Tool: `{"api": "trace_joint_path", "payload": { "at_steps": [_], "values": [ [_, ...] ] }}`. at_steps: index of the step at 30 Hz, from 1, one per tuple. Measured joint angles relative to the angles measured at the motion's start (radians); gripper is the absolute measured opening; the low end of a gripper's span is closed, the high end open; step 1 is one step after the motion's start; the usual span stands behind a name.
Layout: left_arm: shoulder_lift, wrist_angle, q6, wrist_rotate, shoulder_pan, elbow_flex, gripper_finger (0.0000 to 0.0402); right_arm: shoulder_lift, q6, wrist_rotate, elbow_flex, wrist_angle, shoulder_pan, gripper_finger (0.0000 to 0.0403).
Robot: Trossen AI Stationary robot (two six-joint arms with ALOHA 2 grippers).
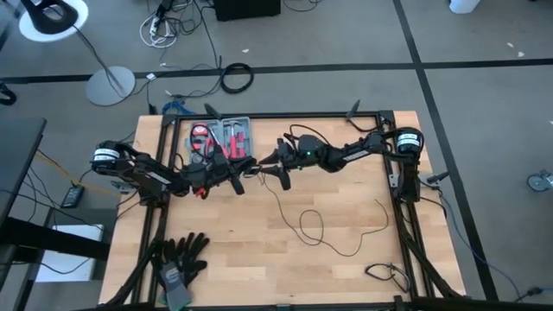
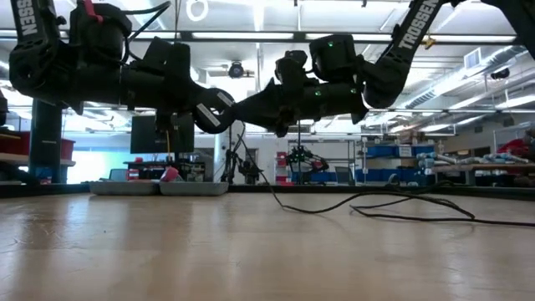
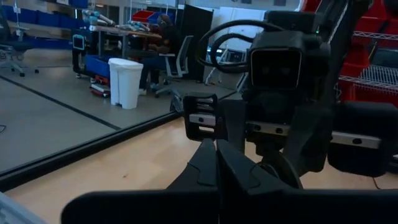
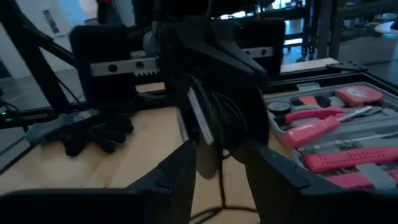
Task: Coil cords
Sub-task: Coil the black wire onto the spool
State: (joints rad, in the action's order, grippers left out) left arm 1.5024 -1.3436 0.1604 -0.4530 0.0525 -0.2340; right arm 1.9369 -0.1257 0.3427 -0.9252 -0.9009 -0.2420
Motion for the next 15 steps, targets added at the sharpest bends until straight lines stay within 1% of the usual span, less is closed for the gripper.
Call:
{"api": "trace_joint_path", "payload": {
  "at_steps": [6, 8, 12, 15],
  "values": [
    [0.000, 0.004, -0.025, 0.007, 0.000, -0.017, 0.0000, 0.000, 0.007, 0.067, -0.030, 0.021, 0.000, 0.0095],
    [0.000, 0.011, -0.040, 0.009, 0.000, -0.024, 0.0000, 0.000, 0.007, 0.067, -0.040, 0.054, -0.001, 0.0073],
    [0.000, 0.019, -0.055, 0.011, 0.000, -0.027, 0.0000, 0.000, 0.009, 0.082, -0.042, 0.073, 0.000, 0.0015],
    [0.000, 0.023, -0.054, 0.013, 0.000, -0.027, 0.0002, -0.001, 0.015, 0.082, -0.042, 0.073, 0.000, 0.0011]
  ]
}}
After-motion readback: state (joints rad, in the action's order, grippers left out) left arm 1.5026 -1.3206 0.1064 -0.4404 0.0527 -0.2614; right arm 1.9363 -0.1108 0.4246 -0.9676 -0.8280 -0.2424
